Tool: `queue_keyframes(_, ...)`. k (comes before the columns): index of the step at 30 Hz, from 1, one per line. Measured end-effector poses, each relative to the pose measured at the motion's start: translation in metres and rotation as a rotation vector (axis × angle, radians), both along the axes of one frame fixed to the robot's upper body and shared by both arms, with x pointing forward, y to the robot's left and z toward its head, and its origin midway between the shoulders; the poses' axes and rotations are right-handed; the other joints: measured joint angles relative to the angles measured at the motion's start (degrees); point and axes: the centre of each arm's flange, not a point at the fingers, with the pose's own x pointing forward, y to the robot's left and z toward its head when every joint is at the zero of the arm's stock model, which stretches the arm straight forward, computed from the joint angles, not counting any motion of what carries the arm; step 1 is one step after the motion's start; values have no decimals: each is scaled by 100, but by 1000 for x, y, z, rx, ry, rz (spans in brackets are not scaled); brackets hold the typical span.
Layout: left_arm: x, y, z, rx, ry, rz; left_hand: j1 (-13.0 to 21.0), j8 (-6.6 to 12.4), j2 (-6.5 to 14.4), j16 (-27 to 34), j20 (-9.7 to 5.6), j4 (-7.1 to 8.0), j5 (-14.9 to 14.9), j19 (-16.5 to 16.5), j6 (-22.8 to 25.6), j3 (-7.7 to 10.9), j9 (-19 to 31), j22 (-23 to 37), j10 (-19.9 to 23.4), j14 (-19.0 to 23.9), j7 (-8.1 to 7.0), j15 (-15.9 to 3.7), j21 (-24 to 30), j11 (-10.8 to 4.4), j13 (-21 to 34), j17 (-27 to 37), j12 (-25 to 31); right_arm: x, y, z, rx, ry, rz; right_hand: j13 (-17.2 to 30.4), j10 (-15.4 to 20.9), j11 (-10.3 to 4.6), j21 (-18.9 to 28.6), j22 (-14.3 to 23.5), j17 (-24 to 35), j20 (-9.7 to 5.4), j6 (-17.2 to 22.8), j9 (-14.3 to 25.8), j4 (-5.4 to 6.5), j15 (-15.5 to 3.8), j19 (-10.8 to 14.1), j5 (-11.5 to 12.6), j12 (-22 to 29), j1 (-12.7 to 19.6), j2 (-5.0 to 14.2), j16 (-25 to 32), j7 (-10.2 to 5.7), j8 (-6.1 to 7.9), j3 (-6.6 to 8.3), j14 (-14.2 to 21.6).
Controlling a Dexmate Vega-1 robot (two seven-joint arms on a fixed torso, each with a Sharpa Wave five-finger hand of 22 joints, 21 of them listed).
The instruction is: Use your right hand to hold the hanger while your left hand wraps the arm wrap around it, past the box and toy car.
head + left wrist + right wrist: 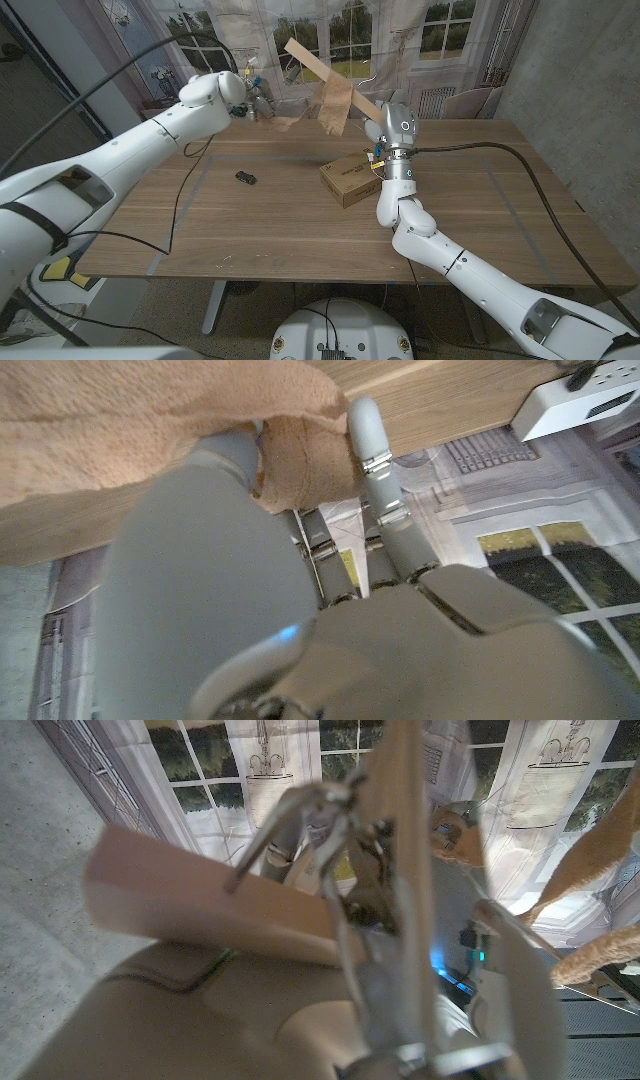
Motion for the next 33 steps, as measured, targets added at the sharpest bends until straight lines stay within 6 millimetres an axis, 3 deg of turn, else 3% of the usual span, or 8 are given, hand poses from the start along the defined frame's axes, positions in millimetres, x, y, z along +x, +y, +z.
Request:
queue_keyframes(9, -18, -44, -17, 70, -7, -192, 0, -13, 0, -8, 19, 0, -1, -19, -21, 0, -21, -29, 31, 0, 22, 0, 21, 9, 2, -15, -73, 0, -1, 1, 25, -20, -15, -1, 5, -5, 0, -10, 0, 0, 0, 0, 0, 0, 0, 0, -1, 0, 0, 0, 0, 25, 0, 0)
queue_keyframes(17, -31, -68, -29, 126, 19, -284, 5, -20, -5, -45, 19, 0, -1, -19, -21, 0, -25, -28, 30, 0, 22, 0, 43, 9, 2, -14, -92, 0, -2, 0, 45, -31, -24, -2, 7, -6, 0, -26, 0, 0, 0, -26, -24, 1, 0, 0, -1, 0, 0, 0, 0, 25, 24, 0)
queue_keyframes(24, -44, -81, -40, 167, 28, -334, 5, -22, -5, -61, 50, 0, -1, -50, -21, 0, -31, -28, 30, 0, 22, 0, 65, 10, 4, -31, -111, 1, -5, -2, 72, -42, -40, -3, 14, -14, 0, -26, 0, 0, 0, -26, -5, 1, 0, 0, -4, 0, 0, 0, 0, 25, 43, 0)
queue_keyframes(33, -63, -82, -49, 165, -20, -384, 4, -22, -3, -72, 50, -25, -24, -50, -21, 26, -27, -27, 29, 0, 22, 0, 65, 11, 91, -41, -132, 2, -10, -2, 110, -43, -51, -3, 16, -15, 11, -26, 0, 0, -30, -26, -5, -14, 0, 0, -4, 0, 0, 0, -31, 66, 43, 34)
